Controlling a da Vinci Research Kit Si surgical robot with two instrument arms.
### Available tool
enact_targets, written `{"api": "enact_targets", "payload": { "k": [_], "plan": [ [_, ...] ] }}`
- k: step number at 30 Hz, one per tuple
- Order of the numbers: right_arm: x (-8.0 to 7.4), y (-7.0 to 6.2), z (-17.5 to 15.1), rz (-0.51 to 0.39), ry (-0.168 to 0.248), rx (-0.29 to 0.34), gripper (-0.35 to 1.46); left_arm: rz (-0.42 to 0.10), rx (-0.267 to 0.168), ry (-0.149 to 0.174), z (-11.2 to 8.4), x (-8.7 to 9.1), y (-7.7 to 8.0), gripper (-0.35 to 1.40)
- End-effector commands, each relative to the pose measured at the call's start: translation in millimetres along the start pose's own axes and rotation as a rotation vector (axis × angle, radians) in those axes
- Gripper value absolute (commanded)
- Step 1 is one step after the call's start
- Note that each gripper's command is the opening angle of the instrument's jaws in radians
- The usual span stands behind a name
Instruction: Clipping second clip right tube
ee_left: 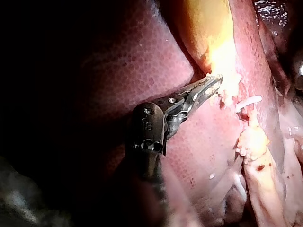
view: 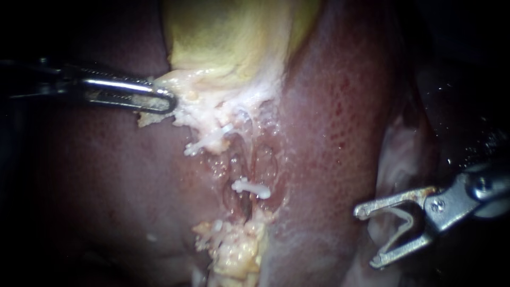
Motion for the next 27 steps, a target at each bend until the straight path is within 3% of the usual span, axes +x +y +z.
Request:
{"api": "enact_targets", "payload": {
  "k": [1, 4, 7, 14, 20, 23, 27],
  "plan": [
    [0.0, 0.0, 0.0, 0.0, 0.0, 0.001, 0.5, -0.001, -0.002, 0.0, -0.3, 0.1, 0.1, -0.35],
    [0.0, 0.0, 0.1, 0.0, 0.0, 0.001, 0.5, -0.004, -0.014, -0.004, -1.7, 0.7, 0.2, -0.35],
    [-0.1, 0.0, 0.1, 0.0, 0.0, 0.001, 0.5, -0.009, 0.001, -0.002, -3.7, 1.5, 0.4, -0.35],
    [0.0, 0.0, 0.2, 0.0, 0.0, 0.001, 0.5, -0.032, 0.028, 0.033, -8.2, 3.4, 0.3, -0.35],
    [0.3, 0.3, 0.7, 0.002, -0.002, 0.006, 0.5, -0.027, 0.032, 0.037, -8.1, 3.3, 0.3, -0.35],
    [0.8, 0.9, 1.6, 0.005, 0.015, -0.001, 0.5, -0.027, 0.032, 0.037, -8.1, 3.2, 0.3, -0.35],
    [1.8, 2.6, 3.6, 0.128, 0.052, -0.001, 0.5, -0.027, 0.032, 0.037, -8.1, 3.2, 0.4, -0.35]
  ]
}}
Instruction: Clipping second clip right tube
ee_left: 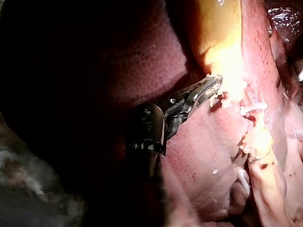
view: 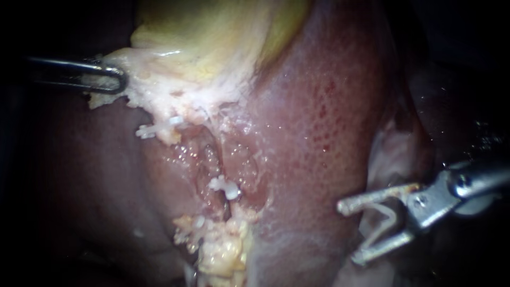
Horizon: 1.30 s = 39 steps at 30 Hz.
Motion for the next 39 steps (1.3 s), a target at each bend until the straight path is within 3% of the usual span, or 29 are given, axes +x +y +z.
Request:
{"api": "enact_targets", "payload": {
  "k": [1, 6, 18, 30, 39],
  "plan": [
    [0.3, 0.5, 0.6, 0.038, 0.024, -0.003, 0.5, 0.0, 0.0, 0.0, 0.0, 0.0, 0.0, -0.35],
    [1.1, 2.3, 2.3, 0.167, 0.093, 0.0, 0.49, 0.0, 0.001, 0.0, 0.0, 0.0, 0.1, -0.35],
    [1.7, 7.6, 6.7, 0.394, 0.158, -0.083, 0.5, 0.0, 0.002, 0.001, 0.0, -0.1, 0.2, -0.35],
    [1.6, 11.0, 9.8, 0.459, 0.171, -0.127, 0.5, 0.0, 0.004, 0.001, 0.2, -0.1, 0.4, -0.35],
    [1.4, 12.1, 12.6, 0.5, 0.215, -0.128, 0.5, 0.0, 0.005, 0.002, 0.3, -0.1, 0.4, -0.35]
  ]
}}
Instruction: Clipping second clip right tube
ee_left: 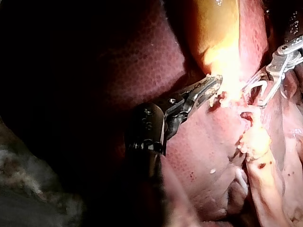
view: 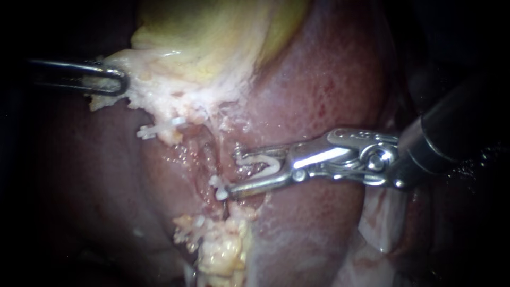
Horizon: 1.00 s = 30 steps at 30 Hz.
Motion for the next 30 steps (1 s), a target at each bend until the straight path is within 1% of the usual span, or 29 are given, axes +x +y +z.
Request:
{"api": "enact_targets", "payload": {
  "k": [1, 7, 13, 21, 25, 28, 30],
  "plan": [
    [0.1, 0.1, 0.3, 0.004, 0.009, 0.002, 0.5, 0.0, 0.0, 0.0, 0.1, 0.0, 0.0, -0.35],
    [0.6, 0.3, 1.7, 0.017, 0.033, 0.007, 0.5, 0.0, 0.004, 0.001, 0.2, -0.1, 0.0, -0.35],
    [0.5, 0.5, 2.7, 0.04, 0.047, 0.01, 0.5, 0.0, 0.004, 0.001, 0.2, -0.1, 0.0, -0.35],
    [0.4, 0.4, 3.0, 0.069, 0.085, 0.032, 0.5, 0.0, 0.005, 0.002, 0.3, -0.1, 0.0, -0.35],
    [0.4, -0.2, 2.9, 0.087, 0.092, 0.065, 0.5, 0.0, 0.004, 0.001, 0.3, -0.1, 0.0, -0.35],
    [0.2, -1.0, 3.0, 0.09, 0.083, 0.089, 0.5, 0.0, 0.004, 0.001, 0.3, -0.1, 0.0, -0.35],
    [0.2, -1.5, 3.1, 0.089, 0.085, 0.102, 0.5, 0.0, 0.004, 0.001, 0.3, -0.1, 0.0, -0.35]
  ]
}}
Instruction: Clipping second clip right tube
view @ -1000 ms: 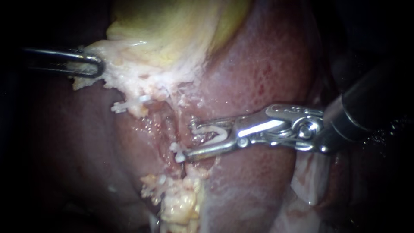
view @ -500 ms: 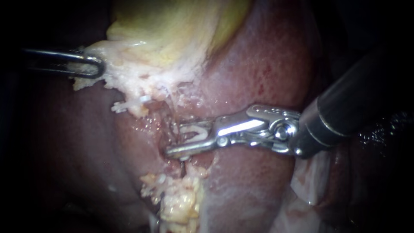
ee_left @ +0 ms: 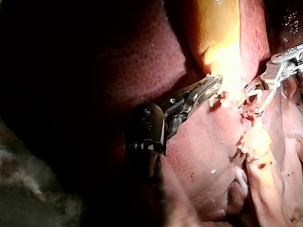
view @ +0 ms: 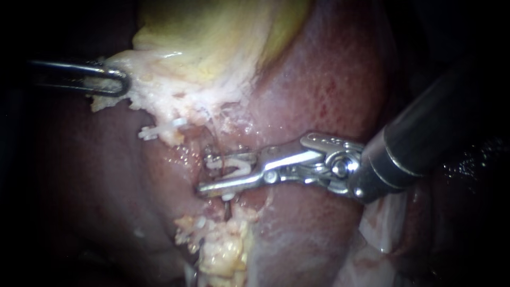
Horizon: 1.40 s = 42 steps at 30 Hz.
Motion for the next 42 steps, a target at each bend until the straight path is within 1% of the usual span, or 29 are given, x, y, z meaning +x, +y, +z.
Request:
{"api": "enact_targets", "payload": {
  "k": [1, 6, 9, 12, 18, 25, 29, 42],
  "plan": [
    [0.0, -0.3, 0.1, -0.002, -0.003, 0.015, 0.5, 0.0, 0.0, 0.0, 0.0, 0.0, 0.0, -0.35],
    [-0.1, -1.6, 0.4, -0.005, -0.007, 0.056, 0.47, 0.0, 0.0, 0.0, 0.0, 0.0, 0.0, -0.35],
    [0.0, -2.1, 0.5, -0.007, -0.009, 0.075, 0.44, 0.0, 0.0, 0.0, 0.0, 0.0, 0.0, -0.35],
    [0.0, -2.3, 0.4, -0.007, -0.006, 0.082, 0.41, 0.0, 0.0, 0.0, -0.1, 0.0, 0.0, -0.35],
    [0.2, -2.2, 0.2, -0.006, -0.006, 0.083, 0.27, 0.0, 0.0, 0.0, 0.0, 0.0, 0.0, -0.35],
    [0.5, -2.4, -0.4, -0.003, -0.007, 0.086, -0.08, 0.0, 0.001, 0.0, 0.0, 0.0, 0.1, -0.35],
    [0.7, -2.5, -0.7, -0.002, -0.007, 0.088, -0.35, 0.0, 0.001, 0.0, 0.0, 0.0, 0.1, -0.35],
    [0.5, -2.6, -1.1, 0.003, -0.011, 0.097, -0.35, 0.0, 0.001, 0.0, 0.1, 0.0, 0.1, -0.35]
  ]
}}
